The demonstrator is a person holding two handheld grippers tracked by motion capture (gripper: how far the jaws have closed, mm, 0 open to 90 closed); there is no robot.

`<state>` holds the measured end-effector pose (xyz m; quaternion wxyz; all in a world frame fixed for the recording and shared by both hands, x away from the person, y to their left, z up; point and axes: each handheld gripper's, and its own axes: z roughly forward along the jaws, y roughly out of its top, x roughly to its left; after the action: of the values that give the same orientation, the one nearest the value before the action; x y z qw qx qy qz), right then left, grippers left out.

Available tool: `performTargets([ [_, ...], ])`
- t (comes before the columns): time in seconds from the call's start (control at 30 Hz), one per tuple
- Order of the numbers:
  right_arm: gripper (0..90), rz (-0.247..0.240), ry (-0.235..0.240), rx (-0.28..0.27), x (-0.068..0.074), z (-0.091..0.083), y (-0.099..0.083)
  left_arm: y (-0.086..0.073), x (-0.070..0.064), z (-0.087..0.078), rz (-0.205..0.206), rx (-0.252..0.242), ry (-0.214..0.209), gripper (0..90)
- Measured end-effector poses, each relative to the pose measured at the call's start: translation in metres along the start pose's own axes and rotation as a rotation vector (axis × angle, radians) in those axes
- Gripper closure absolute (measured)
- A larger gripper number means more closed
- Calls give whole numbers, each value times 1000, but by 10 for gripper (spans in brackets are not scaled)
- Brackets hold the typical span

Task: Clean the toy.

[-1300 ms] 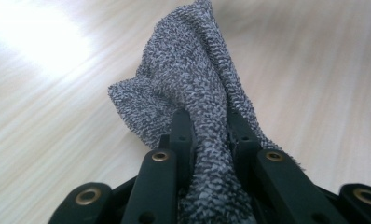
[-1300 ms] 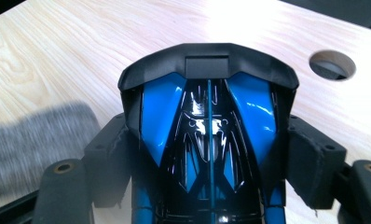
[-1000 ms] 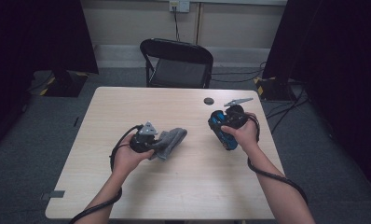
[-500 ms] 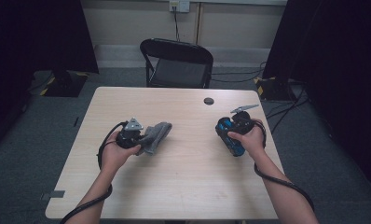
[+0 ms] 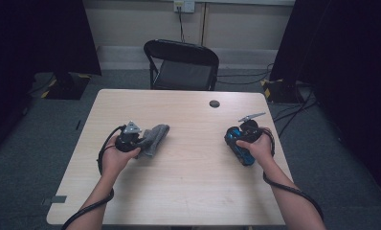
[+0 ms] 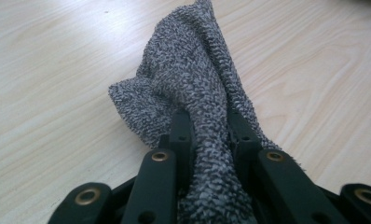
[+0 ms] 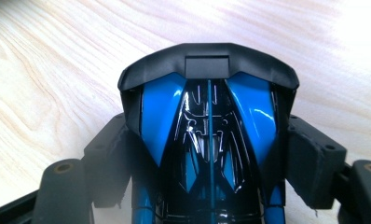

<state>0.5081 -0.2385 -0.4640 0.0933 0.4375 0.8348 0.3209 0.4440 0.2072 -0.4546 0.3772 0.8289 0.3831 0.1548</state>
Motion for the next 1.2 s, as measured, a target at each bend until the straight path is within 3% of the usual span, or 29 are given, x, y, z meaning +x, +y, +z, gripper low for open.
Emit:
performTargets([
  [0.27,257,-6,-17,15,-2,8,0,-1,9,6,-36,7,7,753],
  [0.57,256,-34,-14,28,-2,20,-3,-3,9,20,-29,25,14,748],
  [1.07,255,-34,-4,16,-3,26,-5,-2,11,28,-17,21,24,729],
  [1.2,254,-49,-7,8,-3,26,-5,-2,13,28,-37,14,21,725],
])
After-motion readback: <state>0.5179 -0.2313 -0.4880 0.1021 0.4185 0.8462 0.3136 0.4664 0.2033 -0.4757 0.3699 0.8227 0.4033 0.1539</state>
